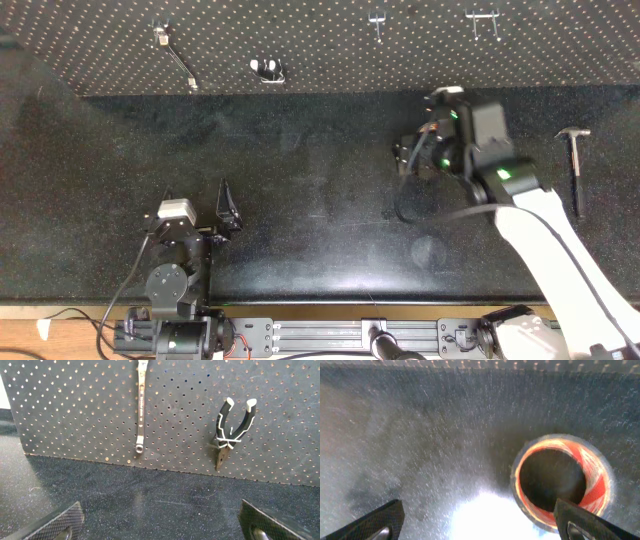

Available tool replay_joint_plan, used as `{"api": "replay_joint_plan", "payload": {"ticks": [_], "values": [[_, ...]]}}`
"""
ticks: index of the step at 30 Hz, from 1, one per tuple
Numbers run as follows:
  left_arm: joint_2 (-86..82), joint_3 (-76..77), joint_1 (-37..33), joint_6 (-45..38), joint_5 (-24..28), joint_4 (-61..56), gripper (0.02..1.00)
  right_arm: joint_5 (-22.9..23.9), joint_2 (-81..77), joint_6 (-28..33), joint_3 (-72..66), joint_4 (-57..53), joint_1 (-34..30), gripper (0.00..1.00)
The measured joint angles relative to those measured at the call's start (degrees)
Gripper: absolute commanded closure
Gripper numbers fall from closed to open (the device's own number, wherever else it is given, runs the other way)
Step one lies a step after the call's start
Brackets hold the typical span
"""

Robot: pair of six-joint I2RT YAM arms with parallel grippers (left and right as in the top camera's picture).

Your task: Place Tools Onto Pegboard

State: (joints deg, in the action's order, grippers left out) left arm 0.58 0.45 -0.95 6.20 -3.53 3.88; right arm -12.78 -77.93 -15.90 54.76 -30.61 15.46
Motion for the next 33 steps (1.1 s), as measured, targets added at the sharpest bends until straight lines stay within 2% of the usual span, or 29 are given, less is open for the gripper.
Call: {"api": "replay_joint_plan", "payload": {"ticks": [4, 9, 13, 15, 16, 19, 20, 28, 30, 33], "values": [[0.0, 0.0, 0.0, 0.0, 0.2, 0.0, 0.023, 2.2, -10.0, -1.7, 6.4, -2.8, 0.2, 0.025], [0.0, 0.0, 0.0, 0.0, 0.2, 0.0, 0.023, 5.6, -14.7, -4.3, 7.2, -3.1, 0.3, 0.025], [0.0, 0.0, 0.0, 0.0, 0.2, 0.0, 0.02, 6.3, -17.8, -4.6, 7.2, -3.1, 0.3, 0.016], [0.0, 0.0, 0.0, 0.0, 0.2, 0.0, 0.023, 6.6, -19.1, -4.6, 7.2, -3.1, 0.3, 0.187], [0.0, 0.0, 0.0, 0.0, 0.2, 0.0, 0.023, 6.7, -19.6, -4.4, 7.2, -3.1, 0.5, 0.415], [0.0, 0.0, 0.0, 0.0, 0.2, 0.0, 0.023, 7.8, -20.4, -3.4, 7.2, -3.1, 1.5, 0.882], [0.0, 0.0, 0.0, 0.0, 0.2, 0.0, 0.023, 8.3, -20.4, -3.1, 7.2, -3.3, 1.6, 0.923], [0.0, 0.0, 0.0, 0.0, 0.2, 0.0, 0.023, 15.7, -17.8, -2.8, 7.8, -7.0, 2.3, 0.925], [0.0, 0.0, 0.0, 0.0, 0.2, 0.0, 0.023, 17.0, -7.7, -2.8, 7.5, -2.4, 4.6, 0.925], [0.0, 0.0, 0.0, 0.0, 0.2, 0.0, 0.023, 18.9, 5.1, -2.8, 8.3, 9.9, 12.2, 0.925]]}}
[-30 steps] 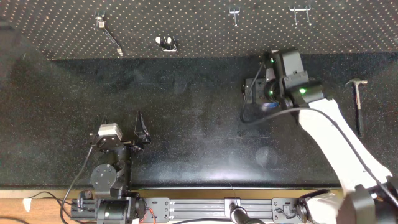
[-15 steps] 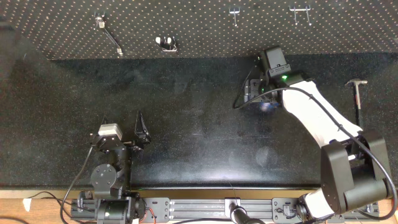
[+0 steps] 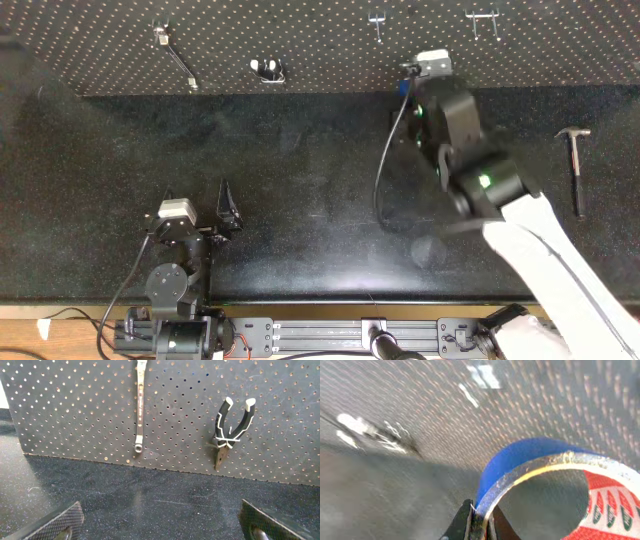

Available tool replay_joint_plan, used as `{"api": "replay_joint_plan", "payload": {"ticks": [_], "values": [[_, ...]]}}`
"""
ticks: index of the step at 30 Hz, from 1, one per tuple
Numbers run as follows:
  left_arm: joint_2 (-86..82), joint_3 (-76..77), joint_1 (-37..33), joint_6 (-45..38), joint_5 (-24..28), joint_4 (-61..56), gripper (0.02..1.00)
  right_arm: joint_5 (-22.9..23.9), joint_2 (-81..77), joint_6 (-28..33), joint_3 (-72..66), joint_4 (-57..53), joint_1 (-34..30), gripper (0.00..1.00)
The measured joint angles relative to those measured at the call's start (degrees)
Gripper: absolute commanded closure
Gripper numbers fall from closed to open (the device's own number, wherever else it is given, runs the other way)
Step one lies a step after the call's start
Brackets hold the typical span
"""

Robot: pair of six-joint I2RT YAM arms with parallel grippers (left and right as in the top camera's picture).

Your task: Place Tools Onto Pegboard

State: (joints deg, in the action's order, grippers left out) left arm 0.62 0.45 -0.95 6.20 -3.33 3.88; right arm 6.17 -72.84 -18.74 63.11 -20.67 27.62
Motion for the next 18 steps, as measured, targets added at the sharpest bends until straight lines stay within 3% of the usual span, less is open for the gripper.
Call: {"api": "replay_joint_plan", "payload": {"ticks": [5, 10, 18], "values": [[0.0, 0.0, 0.0, 0.0, 0.0, 0.0, 0.023, 9.7, -2.6, 4.1, -0.1, 14.3, 7.9, 0.925], [0.0, 0.0, 0.0, 0.0, 0.0, 0.0, 0.023, 11.9, -10.2, 12.4, -0.2, 26.1, 8.6, 0.925], [0.0, 0.0, 0.0, 0.0, 0.0, 0.0, 0.023, 16.2, -19.3, 15.4, -0.2, 36.0, 8.6, 0.925]]}}
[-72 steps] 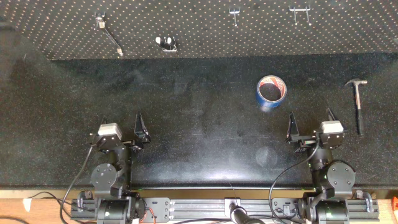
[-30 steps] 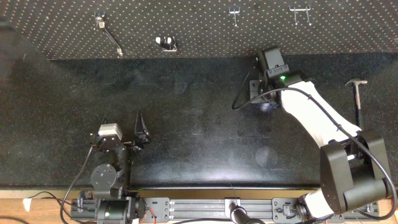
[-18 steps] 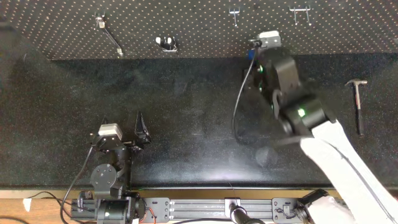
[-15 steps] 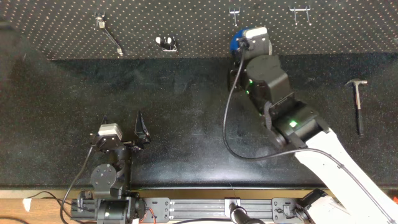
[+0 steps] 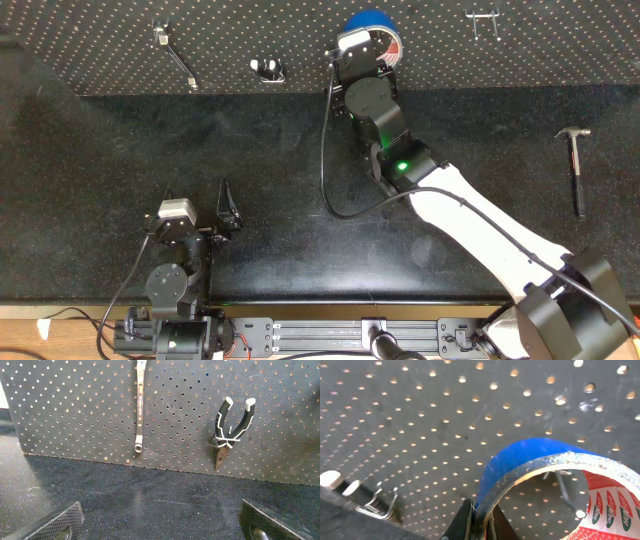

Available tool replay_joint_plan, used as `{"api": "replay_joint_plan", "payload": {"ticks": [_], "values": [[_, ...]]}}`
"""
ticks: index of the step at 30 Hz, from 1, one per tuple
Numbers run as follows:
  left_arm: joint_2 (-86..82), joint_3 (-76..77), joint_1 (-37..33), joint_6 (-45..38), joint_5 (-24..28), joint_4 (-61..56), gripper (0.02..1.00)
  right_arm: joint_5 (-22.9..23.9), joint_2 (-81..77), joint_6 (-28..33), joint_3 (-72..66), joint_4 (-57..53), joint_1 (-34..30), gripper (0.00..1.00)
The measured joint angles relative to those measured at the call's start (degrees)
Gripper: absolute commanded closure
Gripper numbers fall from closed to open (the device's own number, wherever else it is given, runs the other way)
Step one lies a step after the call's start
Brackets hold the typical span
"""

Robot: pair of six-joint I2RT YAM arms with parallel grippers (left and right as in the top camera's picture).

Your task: Place Tools Onto Pegboard

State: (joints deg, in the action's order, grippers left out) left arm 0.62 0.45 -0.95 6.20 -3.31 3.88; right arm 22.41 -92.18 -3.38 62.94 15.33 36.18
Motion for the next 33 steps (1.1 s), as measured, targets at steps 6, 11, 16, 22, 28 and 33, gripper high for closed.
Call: {"api": "replay_joint_plan", "payload": {"ticks": [6, 11, 16, 22, 28, 33], "values": [[0.0, 0.0, 0.0, 0.0, 0.0, 0.0, 0.023, 1.7, -2.9, 0.3, 0.0, 3.2, 0.0, 0.925], [0.0, 0.0, 0.0, 0.0, 0.0, 0.0, 0.023, 3.0, -5.5, 0.4, 0.0, 7.6, 0.0, 0.925], [0.0, 0.0, 0.0, 0.0, 0.0, 0.0, 0.023, 3.9, -6.4, 0.7, 0.0, 8.1, -0.1, 0.928], [0.0, 0.0, 0.0, 0.0, 0.0, 0.0, 0.023, 4.1, -7.4, 0.8, 0.0, 9.7, -0.4, 0.925], [0.0, 0.0, 0.0, 0.0, 0.0, 0.0, 0.023, 4.3, -7.8, 0.8, 0.0, 10.3, -0.4, 0.787], [0.0, 0.0, 0.0, 0.0, 0.0, 0.0, 0.023, 4.1, -8.2, 1.2, 0.0, 10.4, -0.5, 0.656]]}}
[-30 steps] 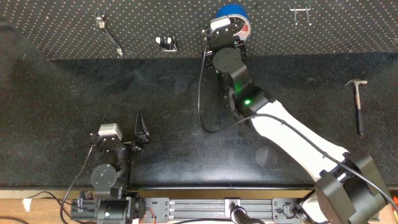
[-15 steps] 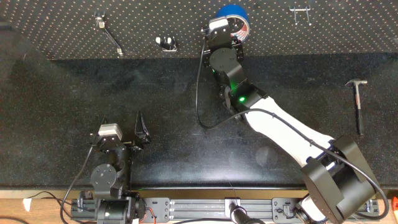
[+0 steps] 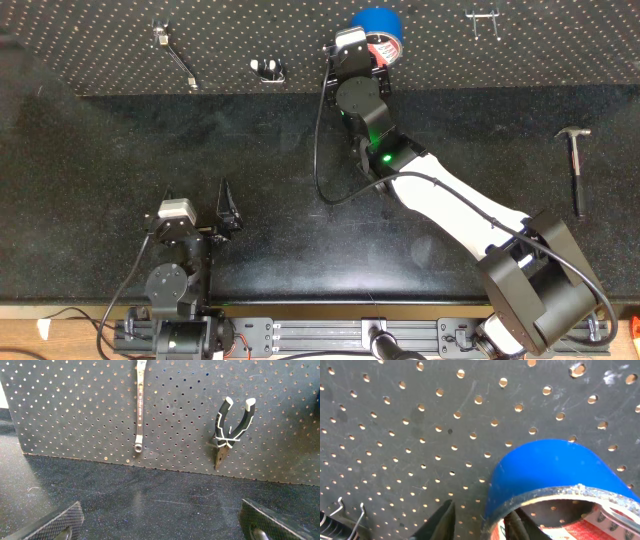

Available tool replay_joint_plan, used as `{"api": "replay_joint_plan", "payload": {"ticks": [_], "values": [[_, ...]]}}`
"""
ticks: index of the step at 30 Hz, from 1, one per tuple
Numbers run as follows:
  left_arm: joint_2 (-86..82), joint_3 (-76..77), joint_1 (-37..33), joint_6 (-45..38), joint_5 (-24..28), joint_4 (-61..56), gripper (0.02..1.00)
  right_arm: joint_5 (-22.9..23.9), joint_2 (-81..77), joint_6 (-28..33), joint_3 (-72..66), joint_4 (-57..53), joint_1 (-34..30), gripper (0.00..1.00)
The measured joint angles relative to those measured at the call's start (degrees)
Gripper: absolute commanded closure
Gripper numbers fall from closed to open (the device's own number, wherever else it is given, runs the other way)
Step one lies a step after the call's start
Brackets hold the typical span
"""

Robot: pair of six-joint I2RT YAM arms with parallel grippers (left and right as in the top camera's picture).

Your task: Place Tools Onto Pegboard

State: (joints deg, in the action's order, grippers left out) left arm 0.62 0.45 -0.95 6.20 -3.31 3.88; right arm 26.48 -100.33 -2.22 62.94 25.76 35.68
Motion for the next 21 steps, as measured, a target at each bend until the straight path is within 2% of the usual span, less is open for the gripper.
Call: {"api": "replay_joint_plan", "payload": {"ticks": [7, 10, 14, 18, 21], "values": [[0.0, 0.0, 0.0, 0.0, 0.0, 0.0, 0.023, 0.0, 0.0, 0.0, 0.0, -0.1, 0.0, 0.656], [0.0, 0.0, 0.0, 0.0, 0.0, 0.0, 0.023, -0.1, 0.0, 0.0, 0.0, -2.4, 0.5, 0.595], [0.0, 0.0, 0.0, 0.0, 0.0, 0.0, 0.02, -0.1, 0.2, 0.0, 0.0, -4.0, 1.1, 0.59], [0.0, 0.0, 0.0, 0.0, 0.0, 0.0, 0.025, -0.4, 2.7, 0.0, 0.0, -11.8, 1.1, 0.592], [0.0, 0.0, 0.0, 0.0, 0.0, 0.0, 0.023, -0.4, 7.3, 0.0, 0.4, -21.8, 1.2, 0.568]]}}
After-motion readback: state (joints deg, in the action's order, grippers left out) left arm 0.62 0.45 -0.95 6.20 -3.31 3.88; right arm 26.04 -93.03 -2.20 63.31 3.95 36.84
